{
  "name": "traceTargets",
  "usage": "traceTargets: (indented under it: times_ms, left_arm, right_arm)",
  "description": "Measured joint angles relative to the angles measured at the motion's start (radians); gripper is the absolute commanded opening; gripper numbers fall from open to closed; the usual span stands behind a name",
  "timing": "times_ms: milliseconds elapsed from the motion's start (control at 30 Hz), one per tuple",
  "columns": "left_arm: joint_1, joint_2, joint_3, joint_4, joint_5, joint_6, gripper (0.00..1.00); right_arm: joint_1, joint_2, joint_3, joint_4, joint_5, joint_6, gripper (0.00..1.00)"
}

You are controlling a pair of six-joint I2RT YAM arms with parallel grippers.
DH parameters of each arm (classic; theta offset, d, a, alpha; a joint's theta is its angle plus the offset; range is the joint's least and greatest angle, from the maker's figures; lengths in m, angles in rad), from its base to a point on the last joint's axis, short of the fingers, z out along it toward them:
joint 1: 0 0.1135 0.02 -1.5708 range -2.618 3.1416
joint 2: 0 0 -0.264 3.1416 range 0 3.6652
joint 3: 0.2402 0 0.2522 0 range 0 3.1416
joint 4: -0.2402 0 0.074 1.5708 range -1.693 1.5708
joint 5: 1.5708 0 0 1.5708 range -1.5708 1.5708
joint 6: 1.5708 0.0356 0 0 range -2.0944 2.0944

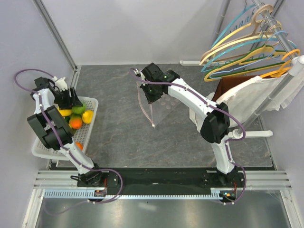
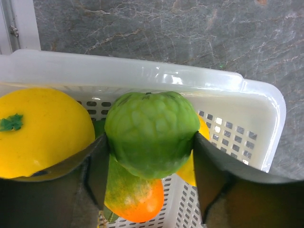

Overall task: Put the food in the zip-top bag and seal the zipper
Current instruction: Pick up the fake fruit from the bin, then place the fake fruit in the zipper food storage bag.

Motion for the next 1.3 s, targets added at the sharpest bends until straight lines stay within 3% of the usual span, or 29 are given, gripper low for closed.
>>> traceTargets:
  times_ms: [167, 300, 533, 600, 700, 800, 967, 1100, 1300]
  left_arm:
    - [0.0, -0.014, 0.0, -0.012, 0.021, -0.006, 0.52]
    - [0.0, -0.111, 0.008, -0.052, 0.061, -0.006, 0.52]
    - [-0.019, -0.41, 0.018, -0.111, 0.371, -0.004, 0.49]
    - [-0.078, -0.502, -0.029, -0.108, 0.457, -0.006, 0.49]
    - [-0.263, -0.622, -0.16, -0.039, 0.545, -0.047, 0.49]
    - [-0.451, -0.708, -0.316, 0.086, 0.581, -0.134, 0.48]
    - [-0.642, -0.763, -0.463, 0.334, 0.605, -0.325, 0.48]
    - [-0.723, -0.757, -0.492, 0.471, 0.578, -0.421, 0.47]
    - [-0.73, -0.73, -0.523, 0.603, 0.538, -0.502, 0.45]
  right_arm:
    - [0.0, 0.0, 0.0, 0.0, 0.0, 0.0, 0.0]
    - [0.0, 0.0, 0.0, 0.0, 0.0, 0.0, 0.0]
    - [0.0, 0.0, 0.0, 0.0, -0.048, 0.0, 0.0]
    - [-0.001, 0.0, 0.0, 0.0, -0.085, 0.002, 0.0]
    - [0.0, 0.009, 0.012, -0.001, -0.147, 0.006, 0.0]
    - [0.0, 0.022, 0.027, 0.001, -0.193, 0.012, 0.0]
    - [0.0, 0.029, 0.037, 0.002, -0.28, 0.041, 0.0]
    - [0.002, 0.029, 0.037, 0.005, -0.331, 0.058, 0.0]
    - [-0.005, 0.029, 0.035, 0.012, -0.36, 0.065, 0.0]
